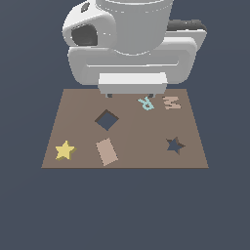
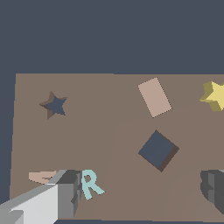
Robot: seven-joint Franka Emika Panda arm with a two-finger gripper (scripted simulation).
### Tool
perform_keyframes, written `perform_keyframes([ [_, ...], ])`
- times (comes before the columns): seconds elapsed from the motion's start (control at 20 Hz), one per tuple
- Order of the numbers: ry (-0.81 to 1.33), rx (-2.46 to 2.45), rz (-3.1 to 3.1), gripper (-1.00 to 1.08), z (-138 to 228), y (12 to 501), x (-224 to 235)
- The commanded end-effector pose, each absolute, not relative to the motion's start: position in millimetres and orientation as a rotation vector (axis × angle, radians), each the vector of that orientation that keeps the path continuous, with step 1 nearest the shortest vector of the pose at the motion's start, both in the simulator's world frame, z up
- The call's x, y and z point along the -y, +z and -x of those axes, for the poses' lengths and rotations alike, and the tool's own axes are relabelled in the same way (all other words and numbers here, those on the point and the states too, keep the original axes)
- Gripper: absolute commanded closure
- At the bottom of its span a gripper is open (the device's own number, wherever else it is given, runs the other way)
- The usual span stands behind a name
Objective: Insert a designated object into the corresponding slot on a board.
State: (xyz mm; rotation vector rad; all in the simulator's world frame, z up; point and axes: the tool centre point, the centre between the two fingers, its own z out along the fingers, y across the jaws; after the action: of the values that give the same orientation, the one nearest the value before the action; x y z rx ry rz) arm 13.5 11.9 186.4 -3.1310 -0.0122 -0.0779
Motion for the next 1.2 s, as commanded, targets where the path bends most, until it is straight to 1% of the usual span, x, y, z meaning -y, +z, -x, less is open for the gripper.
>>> perform_keyframes([
  [0.0, -0.078, 0.012, 3.131, -0.92, -13.5, 186.4, -11.9],
  [0.3, -0.074, -0.010, 3.132, -0.92, -18.8, 180.2, -3.9],
  [0.55, -0.066, -0.064, 3.133, -0.92, -30.7, 165.7, 15.0],
  [0.85, -0.051, -0.165, 3.132, -0.92, -51.5, 138.0, 52.2],
  [1.15, -0.031, -0.297, 3.125, -0.92, -74.3, 102.7, 101.6],
])
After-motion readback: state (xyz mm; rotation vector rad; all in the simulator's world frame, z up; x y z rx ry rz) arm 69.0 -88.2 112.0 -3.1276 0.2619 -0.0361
